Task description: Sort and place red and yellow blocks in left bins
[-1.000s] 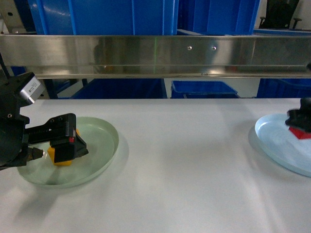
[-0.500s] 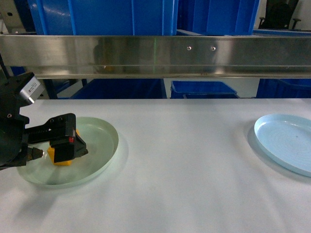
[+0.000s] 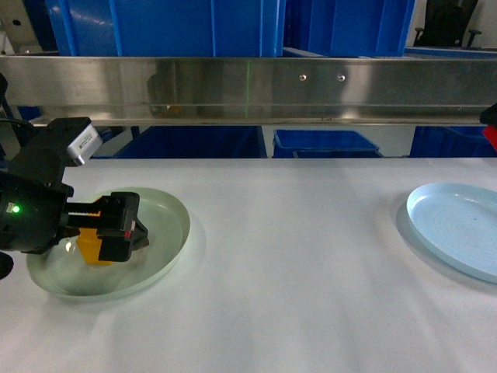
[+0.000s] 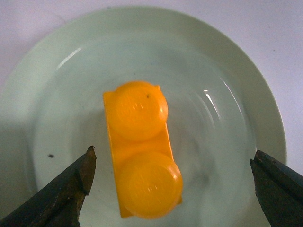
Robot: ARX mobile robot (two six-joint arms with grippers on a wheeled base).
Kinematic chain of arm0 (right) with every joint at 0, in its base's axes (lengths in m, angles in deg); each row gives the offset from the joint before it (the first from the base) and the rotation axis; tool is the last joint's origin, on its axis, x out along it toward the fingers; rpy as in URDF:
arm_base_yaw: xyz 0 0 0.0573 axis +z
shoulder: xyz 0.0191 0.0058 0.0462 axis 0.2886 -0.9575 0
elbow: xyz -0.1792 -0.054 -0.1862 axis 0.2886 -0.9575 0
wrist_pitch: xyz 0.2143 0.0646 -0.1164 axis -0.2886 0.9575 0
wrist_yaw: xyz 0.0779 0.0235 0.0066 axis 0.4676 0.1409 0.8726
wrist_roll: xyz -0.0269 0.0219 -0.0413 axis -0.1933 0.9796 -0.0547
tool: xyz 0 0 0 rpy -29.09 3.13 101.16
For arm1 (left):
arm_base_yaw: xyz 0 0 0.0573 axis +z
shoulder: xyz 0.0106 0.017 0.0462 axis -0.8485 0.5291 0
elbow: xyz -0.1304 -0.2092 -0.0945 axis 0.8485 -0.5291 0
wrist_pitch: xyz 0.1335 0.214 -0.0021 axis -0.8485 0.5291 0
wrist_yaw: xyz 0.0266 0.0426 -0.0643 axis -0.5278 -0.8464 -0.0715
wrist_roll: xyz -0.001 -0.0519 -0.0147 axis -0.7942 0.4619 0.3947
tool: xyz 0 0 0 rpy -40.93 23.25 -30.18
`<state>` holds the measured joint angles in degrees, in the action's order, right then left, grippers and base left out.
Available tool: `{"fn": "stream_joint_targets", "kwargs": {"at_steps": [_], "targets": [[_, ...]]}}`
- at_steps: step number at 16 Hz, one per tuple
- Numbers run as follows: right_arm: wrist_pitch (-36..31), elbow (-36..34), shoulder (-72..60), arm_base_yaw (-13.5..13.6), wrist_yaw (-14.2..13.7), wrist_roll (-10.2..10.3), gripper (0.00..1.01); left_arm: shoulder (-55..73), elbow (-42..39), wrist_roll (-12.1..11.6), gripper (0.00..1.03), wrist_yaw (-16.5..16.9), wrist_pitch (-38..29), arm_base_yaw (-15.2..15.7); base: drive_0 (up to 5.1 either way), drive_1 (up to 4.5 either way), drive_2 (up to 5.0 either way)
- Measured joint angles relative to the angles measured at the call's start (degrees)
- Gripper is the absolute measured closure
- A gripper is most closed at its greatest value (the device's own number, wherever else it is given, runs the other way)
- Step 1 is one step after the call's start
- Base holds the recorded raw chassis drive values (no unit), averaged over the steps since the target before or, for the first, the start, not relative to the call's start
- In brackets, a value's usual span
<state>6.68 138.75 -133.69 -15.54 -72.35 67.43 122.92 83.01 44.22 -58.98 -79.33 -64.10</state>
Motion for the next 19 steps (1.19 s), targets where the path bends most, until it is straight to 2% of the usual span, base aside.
{"fn": "stream_joint_targets", "kwargs": {"at_steps": [2,4,6,11,16,17,19], "targets": [[0.09,0.0,-1.03,0.28,-0.09,0.44,0.72,0.52,1.53,-1.38,0.05,-0.57,0.39,0.68,0.0,0.0,0.0],[0.04,0.0,-1.22,0.28,-0.09,0.79,0.72,1.81,2.69,-1.73,0.05,-1.7,2.34,1.51,0.0,0.0,0.0],[0.13,0.0,-1.22,0.28,-0.09,0.81,0.72,4.0,3.69,-1.55,0.05,-1.75,4.35,2.03,0.0,0.0,0.0],[-0.22,0.0,-1.2,0.33,-0.07,0.85,0.72,5.6,4.74,0.46,0.05,-3.52,3.3,1.29,0.0,0.0,0.0],[-0.7,-0.02,-1.2,1.05,-0.15,1.49,0.72,6.43,5.75,0.76,0.05,-3.87,3.78,0.46,0.0,0.0,0.0],[-0.7,-0.04,-1.2,1.05,-0.15,1.51,0.72,6.43,5.77,0.79,0.07,-3.93,3.82,0.35,0.0,0.0,0.0],[-0.74,-0.22,-1.18,1.03,-0.13,1.64,0.72,6.45,5.77,0.83,0.24,-3.89,3.8,0.22,0.0,0.0,0.0]]}}
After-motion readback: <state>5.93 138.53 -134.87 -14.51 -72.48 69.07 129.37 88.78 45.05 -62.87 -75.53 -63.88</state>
